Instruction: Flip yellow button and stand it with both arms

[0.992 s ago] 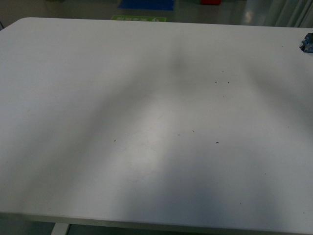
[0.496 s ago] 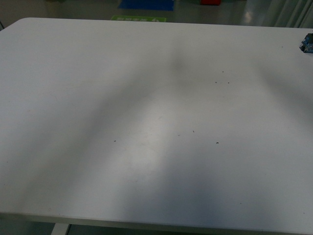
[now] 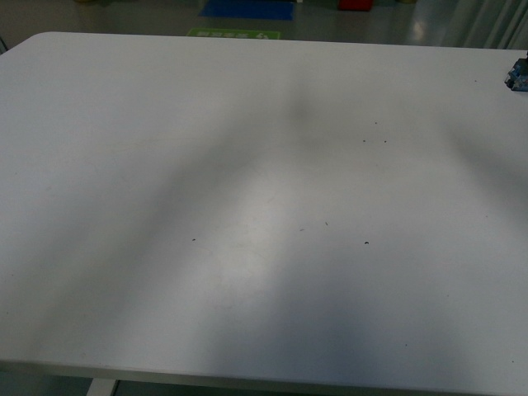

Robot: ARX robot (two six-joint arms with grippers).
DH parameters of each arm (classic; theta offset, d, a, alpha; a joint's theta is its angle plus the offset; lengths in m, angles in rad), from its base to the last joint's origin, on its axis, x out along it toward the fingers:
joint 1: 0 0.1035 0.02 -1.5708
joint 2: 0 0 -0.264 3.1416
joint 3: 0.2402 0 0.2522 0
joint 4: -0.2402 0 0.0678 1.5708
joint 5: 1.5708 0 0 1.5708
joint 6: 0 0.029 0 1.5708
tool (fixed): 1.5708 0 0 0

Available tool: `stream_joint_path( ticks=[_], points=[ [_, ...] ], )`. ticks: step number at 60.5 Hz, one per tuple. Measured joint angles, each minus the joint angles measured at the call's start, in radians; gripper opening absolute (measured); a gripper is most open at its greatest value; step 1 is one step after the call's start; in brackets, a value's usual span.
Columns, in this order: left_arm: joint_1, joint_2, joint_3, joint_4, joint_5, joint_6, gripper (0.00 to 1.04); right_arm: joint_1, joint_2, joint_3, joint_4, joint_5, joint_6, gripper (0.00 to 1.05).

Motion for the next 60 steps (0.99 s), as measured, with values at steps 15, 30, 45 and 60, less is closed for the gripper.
stream_joint_path(
  ticks=[15, 30, 45, 60],
  points=[
    [0.005, -0.282, -0.339, -0.25, -1.053, 0.905, 0.61, 0.003, 0.002, 0.0, 0.001, 0.018, -0.017, 0.28],
    [0.147, -0.521, -0.716, -0.126, -1.052, 1.294, 0.2, 0.007, 0.005, -0.013, 0.008, 0.02, -0.039, 0.28],
    [0.229, -0.689, -0.942, -0.08, -0.955, 1.339, 0.04, -0.002, 0.006, -0.032, 0.016, 0.021, -0.063, 0.28],
    [0.303, -0.845, -1.094, -0.086, -0.884, 1.347, 0.04, -0.017, 0.012, -0.032, 0.017, 0.001, -0.082, 0.28]
  ],
)
